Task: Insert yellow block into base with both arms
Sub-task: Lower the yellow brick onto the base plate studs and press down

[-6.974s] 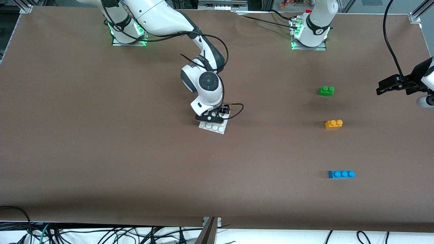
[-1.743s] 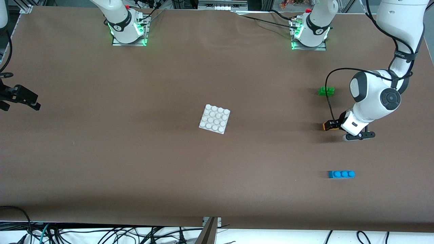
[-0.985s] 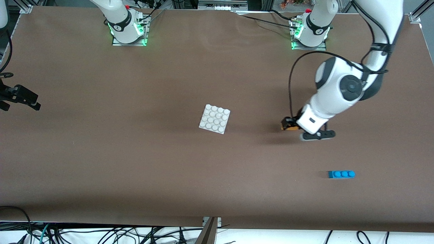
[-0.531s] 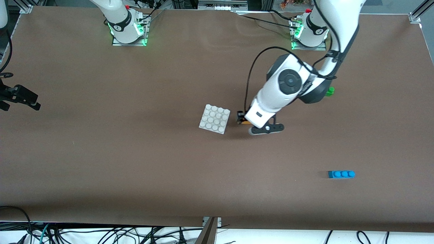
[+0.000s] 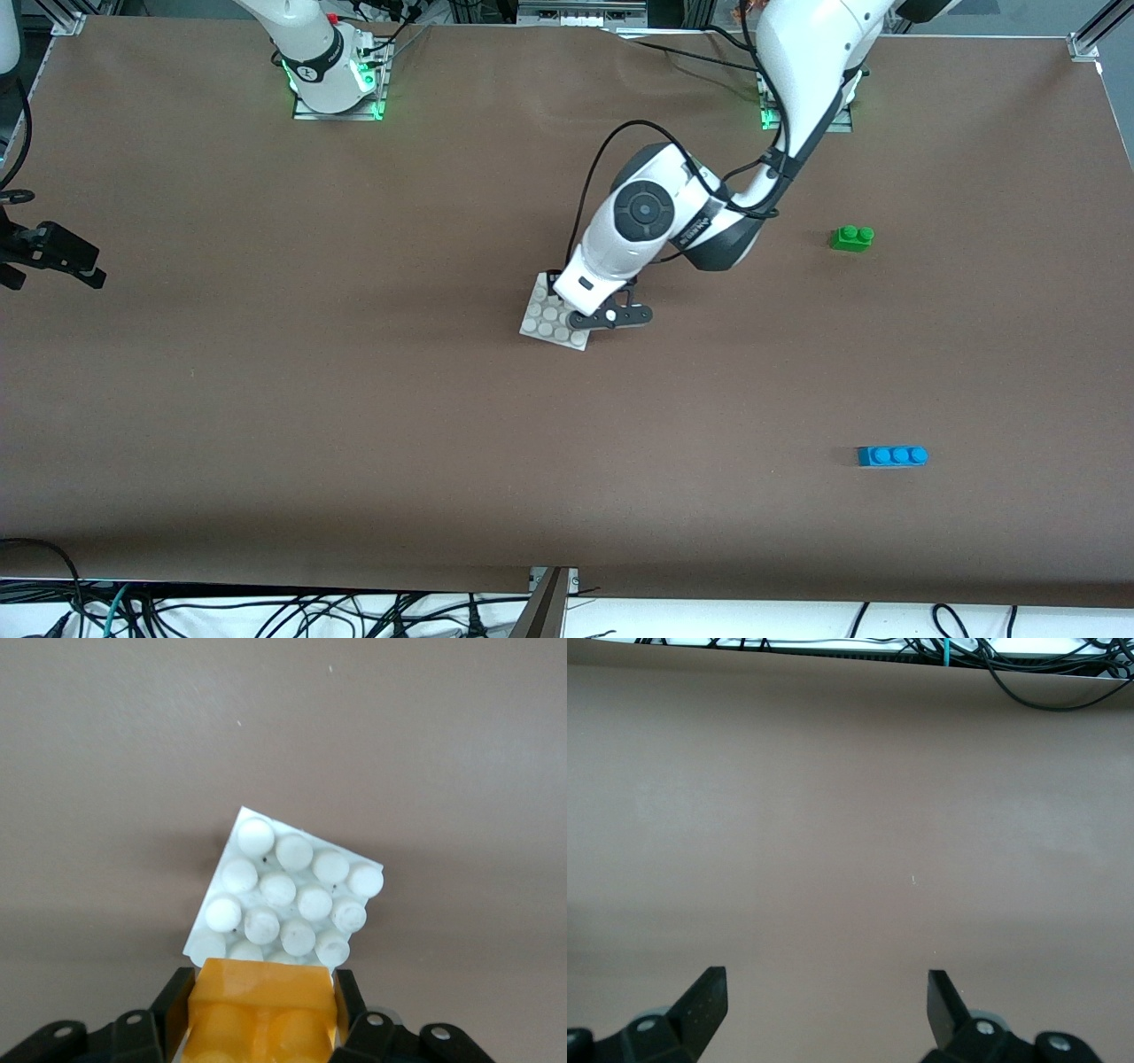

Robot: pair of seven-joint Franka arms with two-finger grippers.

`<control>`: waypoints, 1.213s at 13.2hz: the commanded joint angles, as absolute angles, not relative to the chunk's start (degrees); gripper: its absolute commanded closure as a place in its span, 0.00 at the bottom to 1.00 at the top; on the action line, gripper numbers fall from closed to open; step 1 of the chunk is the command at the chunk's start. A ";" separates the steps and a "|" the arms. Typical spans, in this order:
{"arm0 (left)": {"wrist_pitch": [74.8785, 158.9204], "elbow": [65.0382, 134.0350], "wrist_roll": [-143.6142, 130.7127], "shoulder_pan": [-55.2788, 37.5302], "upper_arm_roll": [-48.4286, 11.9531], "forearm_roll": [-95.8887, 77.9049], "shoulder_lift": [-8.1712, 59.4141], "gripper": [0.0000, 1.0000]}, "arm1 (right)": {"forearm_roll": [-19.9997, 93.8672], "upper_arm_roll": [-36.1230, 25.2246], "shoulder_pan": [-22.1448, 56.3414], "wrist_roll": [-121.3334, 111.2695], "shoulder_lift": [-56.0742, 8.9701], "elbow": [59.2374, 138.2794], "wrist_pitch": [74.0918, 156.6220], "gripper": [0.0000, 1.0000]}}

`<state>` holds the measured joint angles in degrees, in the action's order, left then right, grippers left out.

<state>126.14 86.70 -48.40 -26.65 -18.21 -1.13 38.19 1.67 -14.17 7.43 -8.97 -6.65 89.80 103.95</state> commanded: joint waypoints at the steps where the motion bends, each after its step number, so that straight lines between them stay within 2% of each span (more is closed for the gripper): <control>1: 124.98 84.37 -50.80 -29.88 -16.35 1.84 40.33 1.00 | 1.58 -13.27 6.42 -8.97 -6.86 88.68 102.74 0.00; 6: 127.70 84.11 -50.80 -31.20 -16.26 5.70 43.06 1.00 | 1.58 -13.27 6.42 -8.88 -6.86 88.77 102.66 0.00; 16: 127.79 79.80 -50.19 -33.40 -15.73 11.34 47.64 1.00 | 1.58 -13.27 6.42 -8.79 -6.86 88.77 102.66 0.00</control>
<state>128.23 82.31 -50.01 -32.20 -16.41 9.49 46.23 1.67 -14.17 7.42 -8.95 -6.67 89.80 103.85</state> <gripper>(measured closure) 0.317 0.000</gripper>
